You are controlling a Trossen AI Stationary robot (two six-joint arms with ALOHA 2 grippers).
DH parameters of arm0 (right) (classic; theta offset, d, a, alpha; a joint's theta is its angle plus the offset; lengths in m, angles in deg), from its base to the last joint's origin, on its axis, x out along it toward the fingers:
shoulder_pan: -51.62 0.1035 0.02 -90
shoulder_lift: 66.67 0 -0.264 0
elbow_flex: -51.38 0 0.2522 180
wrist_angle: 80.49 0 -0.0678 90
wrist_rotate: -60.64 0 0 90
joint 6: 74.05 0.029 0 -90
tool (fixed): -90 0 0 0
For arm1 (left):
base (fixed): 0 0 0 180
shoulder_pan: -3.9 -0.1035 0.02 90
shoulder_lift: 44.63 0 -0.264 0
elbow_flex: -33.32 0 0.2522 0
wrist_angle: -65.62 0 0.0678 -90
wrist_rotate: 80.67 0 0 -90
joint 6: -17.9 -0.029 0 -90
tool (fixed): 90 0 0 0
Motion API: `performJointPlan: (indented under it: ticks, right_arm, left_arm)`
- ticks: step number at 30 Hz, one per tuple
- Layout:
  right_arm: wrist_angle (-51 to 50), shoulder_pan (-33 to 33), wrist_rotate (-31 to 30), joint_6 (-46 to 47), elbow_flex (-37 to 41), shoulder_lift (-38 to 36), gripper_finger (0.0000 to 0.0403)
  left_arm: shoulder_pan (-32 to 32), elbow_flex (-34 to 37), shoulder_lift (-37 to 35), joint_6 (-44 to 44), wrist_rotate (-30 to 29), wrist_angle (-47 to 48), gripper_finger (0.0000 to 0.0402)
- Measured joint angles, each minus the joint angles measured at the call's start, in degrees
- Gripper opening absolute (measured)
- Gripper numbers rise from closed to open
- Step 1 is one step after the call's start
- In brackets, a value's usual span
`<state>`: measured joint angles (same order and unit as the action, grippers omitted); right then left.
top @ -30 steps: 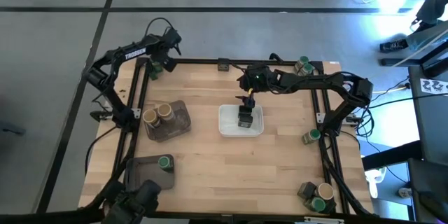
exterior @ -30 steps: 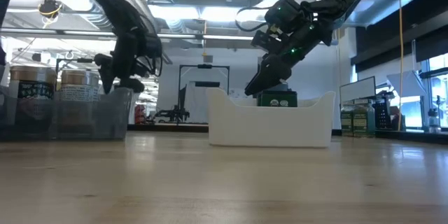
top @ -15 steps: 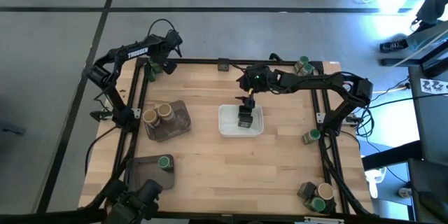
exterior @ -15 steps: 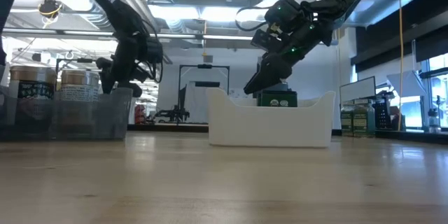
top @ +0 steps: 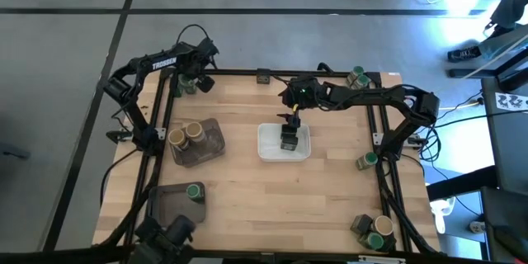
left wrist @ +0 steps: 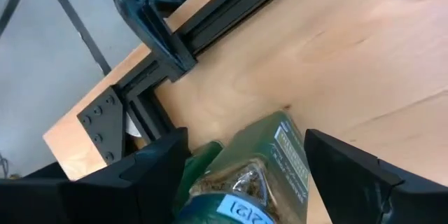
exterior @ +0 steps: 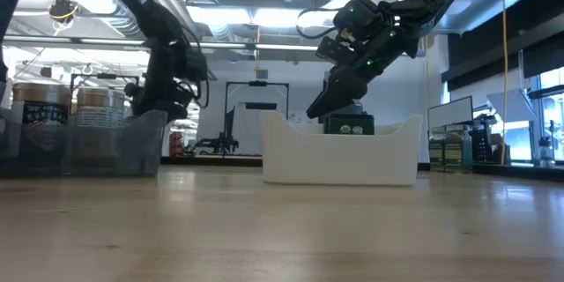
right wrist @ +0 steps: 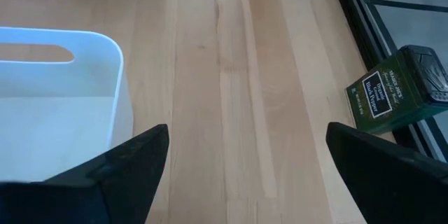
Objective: Sort spices by type
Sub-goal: Put the green seasoning bottle into the bottom black bin
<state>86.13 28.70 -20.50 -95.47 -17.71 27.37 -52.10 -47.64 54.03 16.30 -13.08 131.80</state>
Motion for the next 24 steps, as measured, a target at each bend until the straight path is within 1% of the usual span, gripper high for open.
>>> performJointPlan:
  ticks: [3, 10, 20, 24]
  right_arm:
    - [0.0, 0.01, 0.0, -0.03, 0.0, 0.0, 0.0386]
    - [-0.04, 0.02, 0.0, -0.05, -0.02, 0.0, 0.0386]
    - [-0.11, 0.02, 1.3, -0.22, -0.02, 0.0, 0.0386]
    - [-0.31, 0.0, 1.31, -0.64, -0.02, 0.01, 0.0386]
  left_arm:
    - [0.67, -1.87, -0.04, 0.43, 0.02, 3.33, 0.0285]
    - [1.11, -5.99, -0.13, 5.65, -0.11, 9.5, 0.0285]
    - [0.49, -6.28, -0.15, 14.46, 0.09, 13.48, 0.0285]
    - [0.36, -6.28, -0.15, 14.77, 2.03, 13.46, 0.0285]
